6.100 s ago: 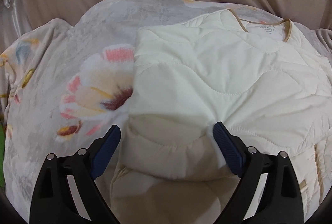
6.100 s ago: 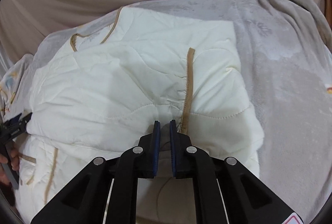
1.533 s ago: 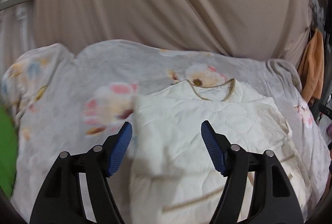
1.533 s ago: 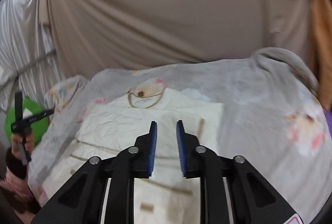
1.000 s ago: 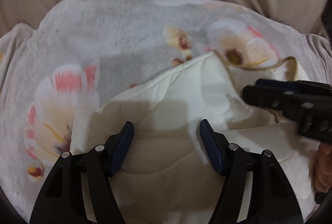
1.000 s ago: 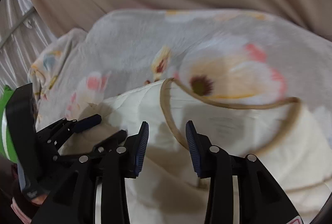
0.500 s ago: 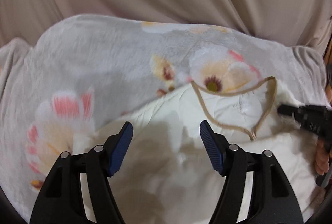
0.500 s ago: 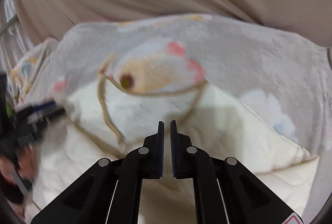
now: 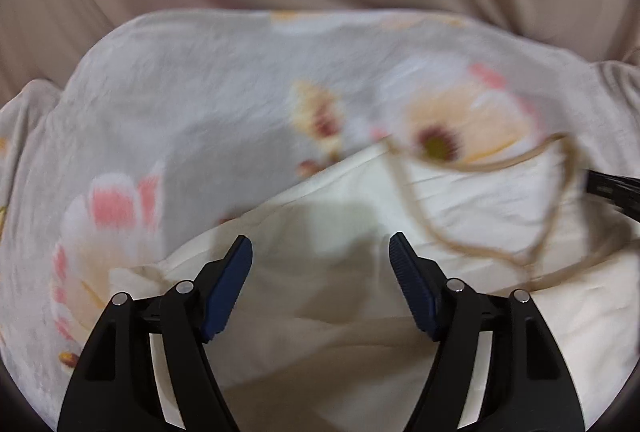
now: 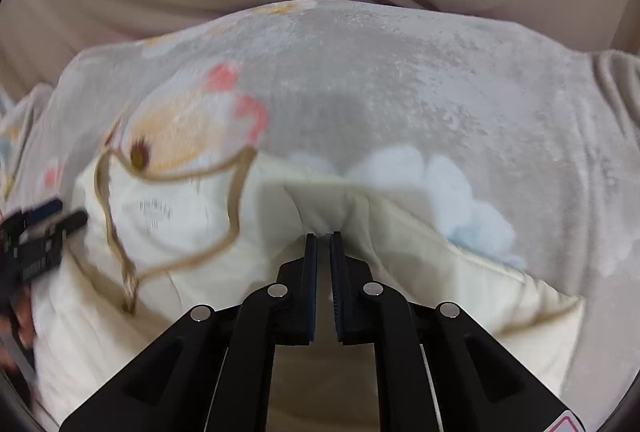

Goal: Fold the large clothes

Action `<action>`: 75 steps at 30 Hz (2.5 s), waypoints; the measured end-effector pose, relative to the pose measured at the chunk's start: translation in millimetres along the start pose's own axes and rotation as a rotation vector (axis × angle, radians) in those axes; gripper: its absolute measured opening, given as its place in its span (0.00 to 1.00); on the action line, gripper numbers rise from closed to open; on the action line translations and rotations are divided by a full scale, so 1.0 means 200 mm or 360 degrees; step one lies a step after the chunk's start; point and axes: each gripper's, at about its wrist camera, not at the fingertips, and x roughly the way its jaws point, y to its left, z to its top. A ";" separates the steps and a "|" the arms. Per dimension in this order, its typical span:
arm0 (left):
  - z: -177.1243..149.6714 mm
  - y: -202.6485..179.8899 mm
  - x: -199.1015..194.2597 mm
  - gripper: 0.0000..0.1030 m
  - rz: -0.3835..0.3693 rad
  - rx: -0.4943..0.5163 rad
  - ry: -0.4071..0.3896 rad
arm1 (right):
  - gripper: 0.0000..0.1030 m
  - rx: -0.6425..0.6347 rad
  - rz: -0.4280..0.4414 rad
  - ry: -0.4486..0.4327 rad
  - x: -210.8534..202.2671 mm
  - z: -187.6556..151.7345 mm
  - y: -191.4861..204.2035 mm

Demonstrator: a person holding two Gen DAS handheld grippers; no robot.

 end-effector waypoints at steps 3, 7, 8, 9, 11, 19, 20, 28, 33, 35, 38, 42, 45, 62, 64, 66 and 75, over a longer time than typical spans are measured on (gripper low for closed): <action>0.03 -0.13 -0.01 0.67 0.0010 0.0100 -0.0013 | 0.00 0.0141 0.0041 0.0003 0.07 0.09 -0.02; 0.01 -0.18 -0.05 0.67 -0.0020 0.0125 -0.0056 | 0.05 0.0104 0.0072 -0.0160 -0.15 0.02 -0.02; 0.02 -0.19 -0.08 0.67 -0.0095 0.0105 -0.0062 | 0.07 0.0067 0.0057 -0.0179 -0.19 -0.01 -0.01; 0.05 -0.21 -0.09 0.67 -0.0166 0.0094 -0.0063 | 0.07 0.0053 0.0057 -0.0185 -0.23 -0.03 -0.02; 0.12 -0.34 -0.11 0.67 -0.0266 0.0128 -0.0073 | 0.07 0.0082 0.0069 -0.0138 -0.22 -0.06 -0.06; 0.25 -0.84 0.21 0.67 -0.0208 0.0301 0.0112 | 0.00 0.0161 -0.0085 -0.0014 -0.12 -0.19 -0.35; 0.25 -0.85 0.24 0.69 -0.0167 0.0331 0.0116 | 0.00 0.0190 -0.0091 -0.0022 -0.14 -0.23 -0.41; 0.23 -0.75 0.23 0.76 -0.0146 0.0247 0.0067 | 0.00 0.0321 0.0005 -0.0058 -0.20 -0.37 -0.63; 0.20 -0.45 0.03 0.68 0.0027 0.0218 -0.0048 | 0.06 0.0223 -0.0210 -0.0132 -0.36 -0.35 -0.56; 0.14 -0.26 -0.10 0.71 0.0014 0.0179 -0.0093 | 0.16 0.0140 -0.0239 -0.0234 -0.50 -0.37 -0.48; 0.01 -0.03 -0.26 0.72 0.0029 0.0145 -0.0121 | 0.16 -0.0024 -0.0054 -0.0251 -0.62 -0.44 -0.29; -0.22 0.16 -0.30 0.73 0.0080 0.0137 -0.0042 | 0.14 -0.0276 0.0109 -0.0132 -0.58 -0.64 -0.01; -0.40 0.27 -0.30 0.77 0.0180 0.0138 -0.0037 | 0.13 -0.0275 -0.0046 -0.0042 -0.45 -0.80 -0.06; -1.14 0.49 -0.84 0.91 0.0084 -0.0161 0.0158 | 0.61 0.0208 0.0062 -0.0065 -1.14 -1.72 -0.44; -1.22 0.49 -0.89 0.91 0.0085 -0.0196 0.0168 | 0.63 0.0230 0.0121 -0.0023 -1.15 -1.83 -0.46; -1.29 0.49 -0.94 0.91 0.0084 -0.0214 0.0170 | 0.63 0.0234 0.0169 -0.0002 -1.16 -1.92 -0.43; -1.52 0.49 -1.07 0.92 0.0046 -0.0293 0.0182 | 0.70 0.0249 0.0222 -0.0115 -1.16 -2.01 -0.32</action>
